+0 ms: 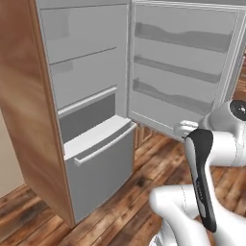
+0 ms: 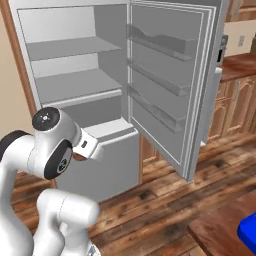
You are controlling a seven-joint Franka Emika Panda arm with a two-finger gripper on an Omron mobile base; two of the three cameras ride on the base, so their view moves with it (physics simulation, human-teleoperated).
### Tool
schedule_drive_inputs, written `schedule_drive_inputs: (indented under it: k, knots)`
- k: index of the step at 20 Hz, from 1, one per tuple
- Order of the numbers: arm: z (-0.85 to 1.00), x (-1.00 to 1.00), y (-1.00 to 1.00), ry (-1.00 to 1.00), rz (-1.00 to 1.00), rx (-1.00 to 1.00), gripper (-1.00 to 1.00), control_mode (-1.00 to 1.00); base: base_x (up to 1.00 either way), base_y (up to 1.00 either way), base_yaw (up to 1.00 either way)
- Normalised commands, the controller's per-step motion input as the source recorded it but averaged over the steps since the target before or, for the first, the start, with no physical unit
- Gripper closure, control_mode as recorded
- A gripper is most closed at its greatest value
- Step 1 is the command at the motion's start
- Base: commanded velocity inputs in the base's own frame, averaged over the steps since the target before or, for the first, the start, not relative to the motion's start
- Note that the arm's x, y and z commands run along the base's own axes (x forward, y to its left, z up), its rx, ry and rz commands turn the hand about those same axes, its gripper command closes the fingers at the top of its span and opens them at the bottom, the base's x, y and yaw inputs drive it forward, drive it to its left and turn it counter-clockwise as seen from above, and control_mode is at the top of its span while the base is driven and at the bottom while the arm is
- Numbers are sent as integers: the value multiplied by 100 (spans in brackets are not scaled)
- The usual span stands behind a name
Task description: Gather the onion and sweet potato from the fridge and place them on a tray on the dining counter. Then gather the chicken drumstick and fish from the fridge and place them on the other tray.
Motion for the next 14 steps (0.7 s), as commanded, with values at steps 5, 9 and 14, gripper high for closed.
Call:
schedule_drive_inputs:
  k: [5,9,14]
  knots:
    - [0,0,0,0,0,0,100,100,-58,14,-25]
    - [0,0,0,0,0,0,100,100,-48,1,-27]
    - [0,0,0,0,0,0,100,100,-29,0,-30]
